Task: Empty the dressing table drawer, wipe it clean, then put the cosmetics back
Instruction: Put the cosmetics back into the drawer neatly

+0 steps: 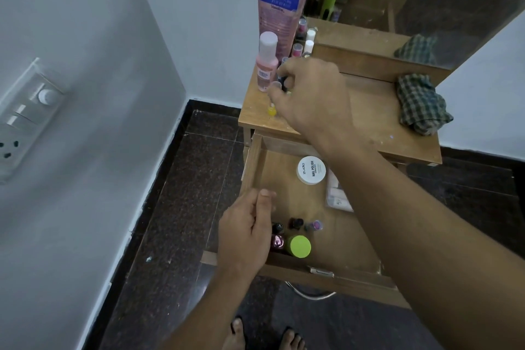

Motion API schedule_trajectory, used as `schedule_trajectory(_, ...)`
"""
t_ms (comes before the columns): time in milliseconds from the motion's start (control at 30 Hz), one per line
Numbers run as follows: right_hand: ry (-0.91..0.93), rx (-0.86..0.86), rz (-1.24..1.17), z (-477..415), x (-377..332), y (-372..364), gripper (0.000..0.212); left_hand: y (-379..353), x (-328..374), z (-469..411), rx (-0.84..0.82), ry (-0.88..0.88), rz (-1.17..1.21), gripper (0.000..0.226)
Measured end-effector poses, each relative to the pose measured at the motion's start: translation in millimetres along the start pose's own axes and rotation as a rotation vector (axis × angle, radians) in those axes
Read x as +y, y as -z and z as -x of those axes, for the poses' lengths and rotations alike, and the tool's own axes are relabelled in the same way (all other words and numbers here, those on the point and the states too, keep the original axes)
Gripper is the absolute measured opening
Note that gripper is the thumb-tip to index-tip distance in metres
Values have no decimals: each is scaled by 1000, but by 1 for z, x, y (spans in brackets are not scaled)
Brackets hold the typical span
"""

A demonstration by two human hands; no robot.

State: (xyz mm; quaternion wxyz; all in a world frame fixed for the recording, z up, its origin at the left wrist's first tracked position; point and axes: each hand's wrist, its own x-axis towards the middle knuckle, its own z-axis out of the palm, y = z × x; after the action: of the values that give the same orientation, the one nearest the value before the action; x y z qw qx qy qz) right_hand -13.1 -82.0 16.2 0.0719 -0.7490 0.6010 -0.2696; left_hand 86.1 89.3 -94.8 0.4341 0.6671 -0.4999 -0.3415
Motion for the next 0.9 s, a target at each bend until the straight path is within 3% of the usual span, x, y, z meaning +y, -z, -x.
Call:
schedule_trajectory(267,3,-34,43,-4,3,-13,11,2,0,0,-26,-41,-45,41)
schedule_trajectory(467,-30,7,-42,5,5,19,9,2,6,-2,-71,-95,-45,42)
schedule_trajectory(667,-123,44,-98,85,38,54,6,-17,22,-5,-116,-122,-96,27)
schedule_trajectory(900,-312,-116,-74,183,80,29,9,-30,21,4,-136,-188,-316,29)
